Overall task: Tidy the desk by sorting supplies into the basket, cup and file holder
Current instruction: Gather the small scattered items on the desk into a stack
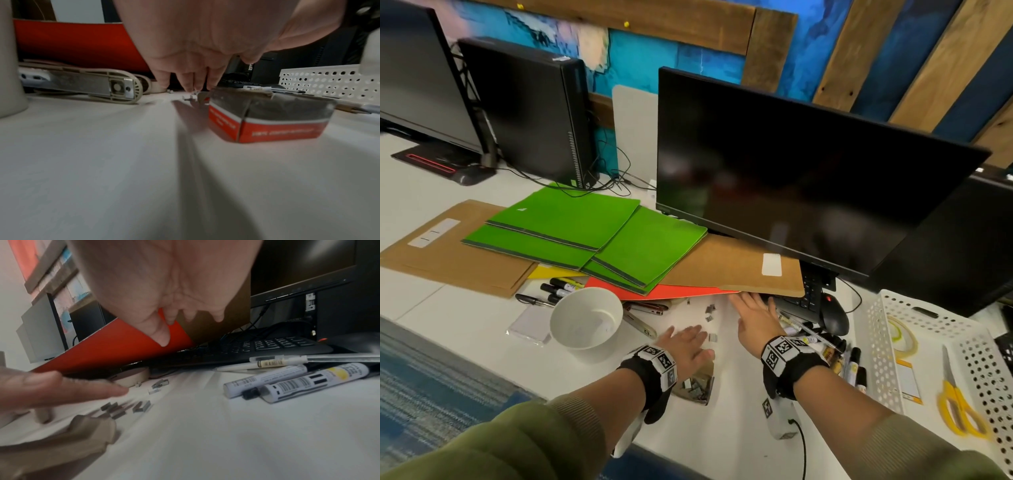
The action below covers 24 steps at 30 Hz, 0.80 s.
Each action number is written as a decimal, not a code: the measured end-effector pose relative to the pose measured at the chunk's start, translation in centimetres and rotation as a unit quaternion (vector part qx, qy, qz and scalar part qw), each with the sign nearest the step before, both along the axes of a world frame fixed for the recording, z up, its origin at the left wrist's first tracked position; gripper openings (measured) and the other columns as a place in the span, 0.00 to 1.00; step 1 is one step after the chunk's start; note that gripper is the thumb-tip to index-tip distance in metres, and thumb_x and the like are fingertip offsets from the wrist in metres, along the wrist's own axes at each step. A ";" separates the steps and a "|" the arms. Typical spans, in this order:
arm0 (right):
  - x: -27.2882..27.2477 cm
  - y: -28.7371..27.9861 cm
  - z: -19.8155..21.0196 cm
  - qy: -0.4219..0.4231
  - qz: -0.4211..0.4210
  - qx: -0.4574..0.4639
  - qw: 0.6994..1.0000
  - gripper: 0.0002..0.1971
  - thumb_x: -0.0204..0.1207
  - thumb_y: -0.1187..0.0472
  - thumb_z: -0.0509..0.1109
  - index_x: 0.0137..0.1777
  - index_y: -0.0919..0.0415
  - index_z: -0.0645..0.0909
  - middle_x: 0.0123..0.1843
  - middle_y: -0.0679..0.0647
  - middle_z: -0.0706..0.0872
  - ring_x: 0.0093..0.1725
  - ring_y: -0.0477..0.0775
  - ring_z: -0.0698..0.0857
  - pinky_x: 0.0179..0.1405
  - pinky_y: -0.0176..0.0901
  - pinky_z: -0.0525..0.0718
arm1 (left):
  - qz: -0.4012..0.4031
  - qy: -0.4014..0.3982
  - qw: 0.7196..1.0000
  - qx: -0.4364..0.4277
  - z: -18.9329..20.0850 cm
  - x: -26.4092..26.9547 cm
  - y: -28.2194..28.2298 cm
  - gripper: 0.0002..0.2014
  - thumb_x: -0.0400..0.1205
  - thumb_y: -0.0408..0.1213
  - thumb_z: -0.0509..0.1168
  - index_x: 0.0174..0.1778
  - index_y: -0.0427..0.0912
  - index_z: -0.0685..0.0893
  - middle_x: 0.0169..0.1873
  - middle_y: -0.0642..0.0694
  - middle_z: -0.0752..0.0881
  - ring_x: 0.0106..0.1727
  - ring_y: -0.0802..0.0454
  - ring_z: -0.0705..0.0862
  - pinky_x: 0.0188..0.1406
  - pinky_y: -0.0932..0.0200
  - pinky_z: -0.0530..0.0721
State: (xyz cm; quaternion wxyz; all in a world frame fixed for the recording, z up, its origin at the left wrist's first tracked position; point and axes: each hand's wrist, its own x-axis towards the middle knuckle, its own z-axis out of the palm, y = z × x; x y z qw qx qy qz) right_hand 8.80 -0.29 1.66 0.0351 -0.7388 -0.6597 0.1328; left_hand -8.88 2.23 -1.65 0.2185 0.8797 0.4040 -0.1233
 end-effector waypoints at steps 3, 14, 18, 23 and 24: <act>-0.1 0.0 0.0 0.005 -0.003 0.003 1.000 0.34 0.76 0.71 0.55 0.80 0.47 0.54 0.81 0.45 0.59 0.82 0.50 0.52 0.81 0.63 0.41 | 0.020 -0.020 0.999 0.017 0.4 -0.6 0.2 0.30 0.87 0.54 0.42 0.84 0.47 0.46 0.84 0.48 0.45 0.85 0.53 0.46 0.84 0.47 0.41; -0.4 0.7 -0.1 0.037 -0.011 0.008 0.999 0.33 0.79 0.66 0.56 0.82 0.49 0.50 0.81 0.47 0.60 0.82 0.51 0.54 0.82 0.62 0.46 | 0.083 -0.027 0.993 0.074 3.0 -1.5 3.4 0.32 0.86 0.42 0.51 0.83 0.47 0.42 0.84 0.51 0.48 0.85 0.49 0.47 0.83 0.44 0.43; -0.9 1.6 -0.9 0.090 0.014 -0.065 0.994 0.30 0.83 0.60 0.55 0.83 0.48 0.49 0.85 0.47 0.48 0.85 0.54 0.47 0.83 0.60 0.51 | 0.097 -0.054 0.990 0.092 2.9 -1.5 4.0 0.33 0.85 0.38 0.54 0.83 0.50 0.44 0.83 0.53 0.52 0.84 0.49 0.49 0.83 0.43 0.44; -1.9 2.4 -2.9 0.077 0.042 -0.155 0.984 0.31 0.82 0.45 0.54 0.82 0.48 0.50 0.85 0.45 0.44 0.84 0.53 0.47 0.82 0.59 0.54 | 0.100 -0.055 0.989 0.093 2.8 -1.5 4.3 0.34 0.84 0.36 0.55 0.83 0.51 0.45 0.82 0.53 0.54 0.84 0.49 0.50 0.83 0.43 0.44; -2.1 2.8 -3.1 0.070 0.043 -0.156 0.984 0.32 0.81 0.43 0.54 0.83 0.48 0.49 0.85 0.45 0.44 0.84 0.52 0.47 0.82 0.59 0.53 | 0.099 -0.053 0.989 0.095 2.9 -1.5 4.3 0.34 0.84 0.36 0.55 0.83 0.51 0.45 0.82 0.53 0.54 0.84 0.49 0.50 0.83 0.43 0.44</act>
